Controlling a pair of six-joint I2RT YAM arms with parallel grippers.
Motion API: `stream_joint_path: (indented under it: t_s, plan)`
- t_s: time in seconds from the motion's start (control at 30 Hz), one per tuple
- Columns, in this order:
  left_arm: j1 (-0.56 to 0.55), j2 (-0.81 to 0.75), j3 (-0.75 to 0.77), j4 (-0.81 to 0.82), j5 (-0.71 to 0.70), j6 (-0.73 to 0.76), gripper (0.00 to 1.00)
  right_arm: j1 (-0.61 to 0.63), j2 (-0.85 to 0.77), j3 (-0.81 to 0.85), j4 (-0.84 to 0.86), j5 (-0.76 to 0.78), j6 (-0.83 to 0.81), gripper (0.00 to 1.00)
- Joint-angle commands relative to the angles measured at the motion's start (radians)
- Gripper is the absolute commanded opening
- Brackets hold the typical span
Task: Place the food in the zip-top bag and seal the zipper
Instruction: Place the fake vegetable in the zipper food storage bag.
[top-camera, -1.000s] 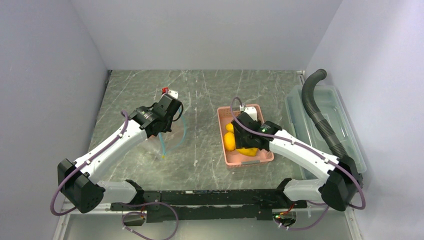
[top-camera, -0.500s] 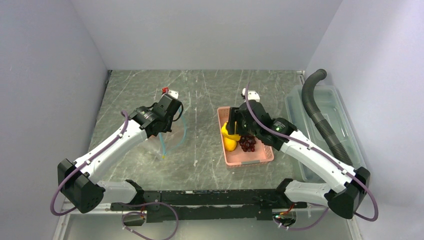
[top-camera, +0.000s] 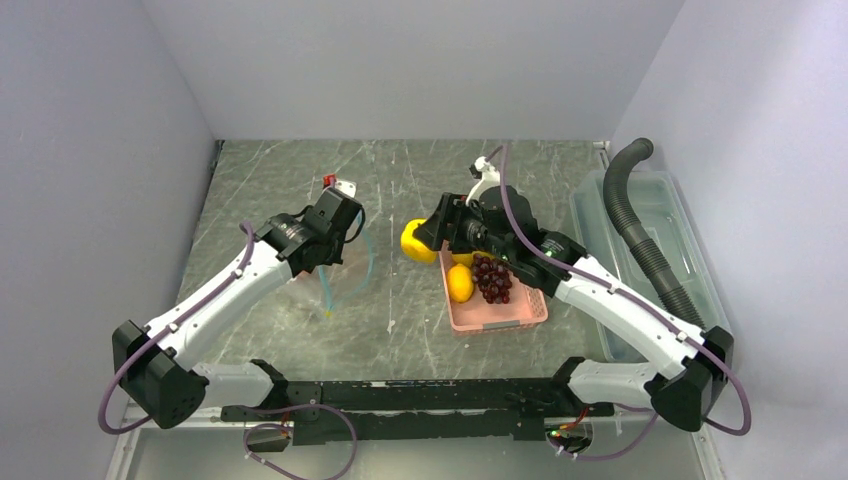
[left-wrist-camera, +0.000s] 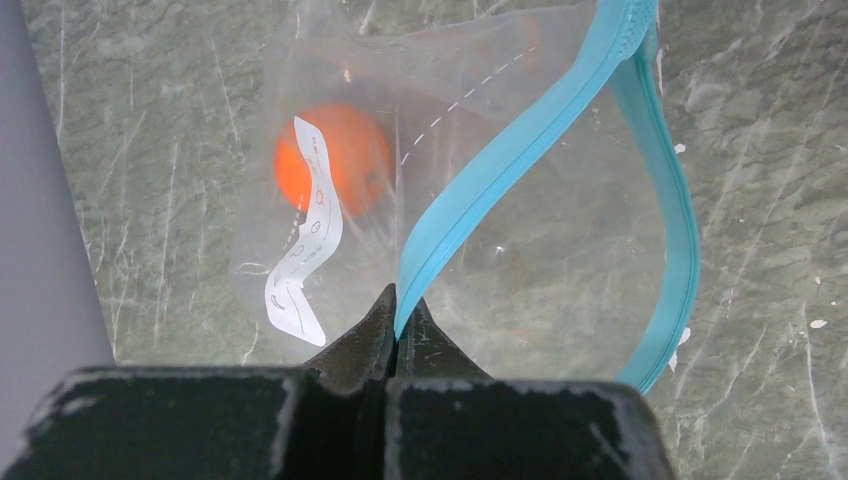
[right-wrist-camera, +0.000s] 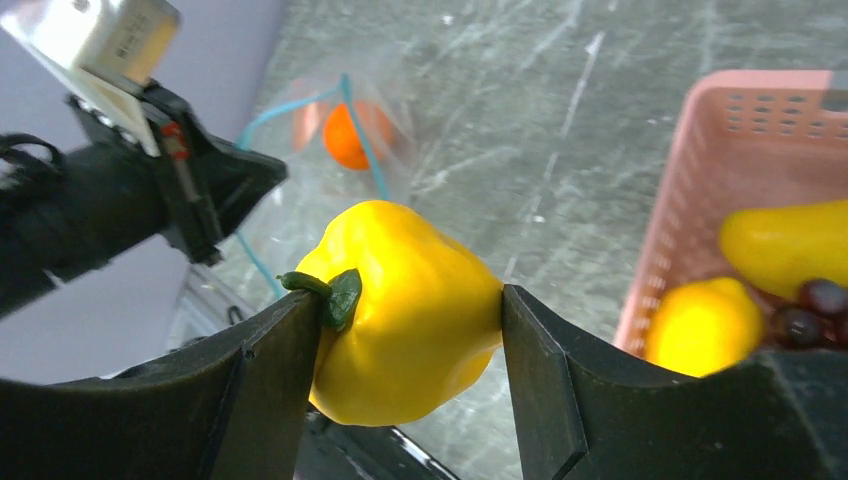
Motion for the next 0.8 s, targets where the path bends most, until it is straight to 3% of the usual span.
stream_joint_path:
  t_s: [0.0,0.77]
  plan:
    - [0.002,-0.038,0.001,0.015,0.012,-0.001,0.0,0.017,0.015,-0.002,0.19,-0.066,0.096,0.33]
    - [0.003,-0.042,-0.001,0.026,0.032,-0.002,0.0,0.123,0.245,-0.018,0.506,-0.149,0.106,0.33]
